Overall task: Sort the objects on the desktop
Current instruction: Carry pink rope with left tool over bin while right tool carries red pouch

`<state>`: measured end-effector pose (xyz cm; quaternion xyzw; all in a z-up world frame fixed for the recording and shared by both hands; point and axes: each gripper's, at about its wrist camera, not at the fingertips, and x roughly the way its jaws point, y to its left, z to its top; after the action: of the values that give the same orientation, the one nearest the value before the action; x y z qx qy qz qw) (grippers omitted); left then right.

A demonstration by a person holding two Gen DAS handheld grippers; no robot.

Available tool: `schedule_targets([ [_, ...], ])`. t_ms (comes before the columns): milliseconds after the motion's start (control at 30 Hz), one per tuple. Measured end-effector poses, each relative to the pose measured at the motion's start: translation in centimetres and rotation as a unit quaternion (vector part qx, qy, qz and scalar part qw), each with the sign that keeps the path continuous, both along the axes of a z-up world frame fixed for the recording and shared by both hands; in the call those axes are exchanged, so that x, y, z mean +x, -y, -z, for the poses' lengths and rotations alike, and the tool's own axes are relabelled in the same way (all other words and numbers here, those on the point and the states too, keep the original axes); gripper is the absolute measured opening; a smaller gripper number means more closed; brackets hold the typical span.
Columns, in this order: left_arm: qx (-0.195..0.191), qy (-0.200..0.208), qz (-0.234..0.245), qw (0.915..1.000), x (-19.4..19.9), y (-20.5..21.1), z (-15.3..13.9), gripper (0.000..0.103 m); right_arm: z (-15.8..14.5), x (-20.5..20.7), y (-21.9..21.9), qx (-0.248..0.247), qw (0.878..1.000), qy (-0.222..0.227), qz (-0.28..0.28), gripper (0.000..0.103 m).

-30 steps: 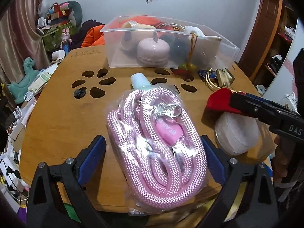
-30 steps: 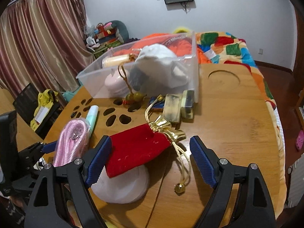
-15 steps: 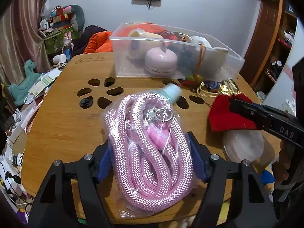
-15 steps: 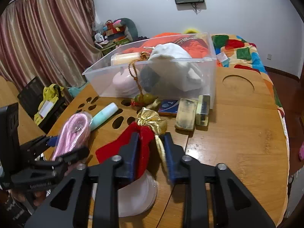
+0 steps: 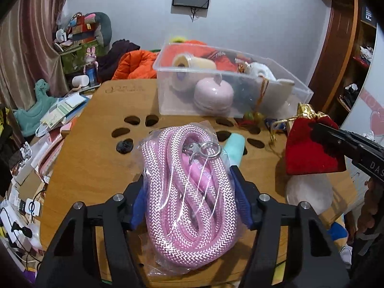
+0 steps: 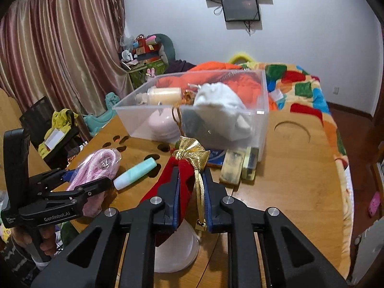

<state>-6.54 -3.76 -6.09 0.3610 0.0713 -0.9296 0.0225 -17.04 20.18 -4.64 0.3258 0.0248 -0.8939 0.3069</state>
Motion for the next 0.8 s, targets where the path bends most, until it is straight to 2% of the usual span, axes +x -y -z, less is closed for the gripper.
schedule_targets([
  [533,-0.015,-0.064,0.012,0.9977,-1.0,0.2,-4.9,0.062,-3.6,0.6,-0.5,0.023,0.998,-0.055,0.017,0.014],
  [800,-0.015,-0.089,0.024,0.9956,-2.9,0.6,-7.2,0.062,-5.7,-0.2,-0.9,0.015,0.997,-0.075,0.027,0.014],
])
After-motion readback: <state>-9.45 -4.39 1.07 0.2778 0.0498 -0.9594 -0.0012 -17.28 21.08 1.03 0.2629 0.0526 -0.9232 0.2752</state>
